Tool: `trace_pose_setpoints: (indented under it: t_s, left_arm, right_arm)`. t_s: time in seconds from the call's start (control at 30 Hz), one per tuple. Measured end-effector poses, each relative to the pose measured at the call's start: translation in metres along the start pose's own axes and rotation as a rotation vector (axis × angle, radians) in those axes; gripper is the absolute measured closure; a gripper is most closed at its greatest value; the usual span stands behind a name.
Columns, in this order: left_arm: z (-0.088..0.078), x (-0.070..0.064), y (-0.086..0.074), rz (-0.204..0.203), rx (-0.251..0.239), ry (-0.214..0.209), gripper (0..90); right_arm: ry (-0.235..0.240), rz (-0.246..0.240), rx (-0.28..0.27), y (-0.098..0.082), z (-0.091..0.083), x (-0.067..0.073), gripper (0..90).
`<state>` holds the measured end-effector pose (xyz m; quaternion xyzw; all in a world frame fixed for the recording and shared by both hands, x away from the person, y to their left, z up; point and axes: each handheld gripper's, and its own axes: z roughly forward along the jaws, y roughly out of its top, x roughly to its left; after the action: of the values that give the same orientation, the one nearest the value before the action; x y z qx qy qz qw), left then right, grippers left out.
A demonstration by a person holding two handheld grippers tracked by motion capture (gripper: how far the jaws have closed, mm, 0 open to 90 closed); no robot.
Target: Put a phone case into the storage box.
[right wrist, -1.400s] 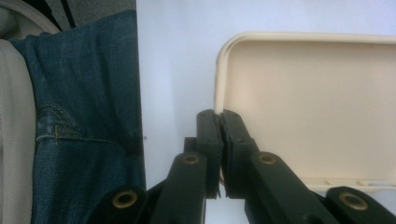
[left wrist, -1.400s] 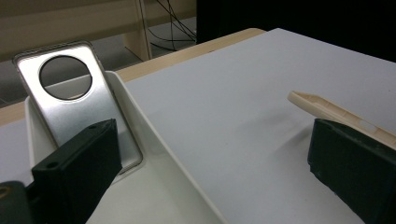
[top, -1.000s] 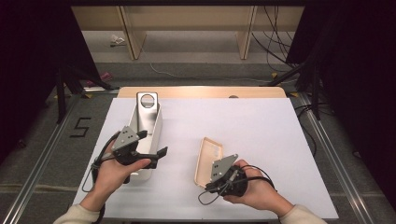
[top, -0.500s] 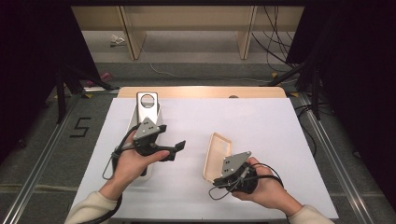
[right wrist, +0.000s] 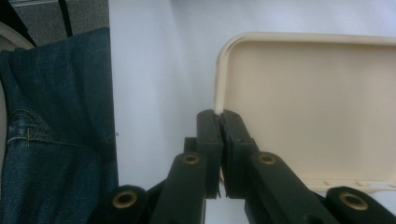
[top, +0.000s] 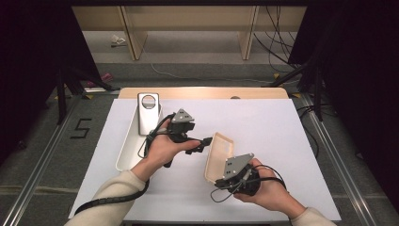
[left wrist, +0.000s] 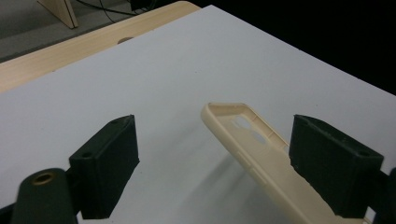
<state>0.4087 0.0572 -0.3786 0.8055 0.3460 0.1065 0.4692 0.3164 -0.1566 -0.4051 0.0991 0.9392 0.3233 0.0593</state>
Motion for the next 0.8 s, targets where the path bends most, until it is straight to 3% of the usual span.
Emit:
trace_pose_setpoints:
  t_s: [0.1,0.27,0.43,0.8]
  left_arm:
    - [0.009,-0.003,0.004,0.009,0.031,0.006,16.1]
    - [0.022,-0.006,0.009,-0.011,0.079,0.012,20.3]
    - [0.034,-0.007,0.013,-0.025,0.115,0.037,29.3]
    - [0.053,0.000,0.016,-0.074,0.208,0.052,45.7]
  right_arm:
    - [-0.006,0.001,-0.001,0.000,-0.001,0.000,88.0]
    - [-0.015,0.003,0.000,0.001,-0.001,0.000,88.0]
    - [-0.018,0.001,0.004,0.002,-0.001,0.001,88.0]
    - [-0.034,-0.007,0.008,0.003,-0.001,0.002,88.0]
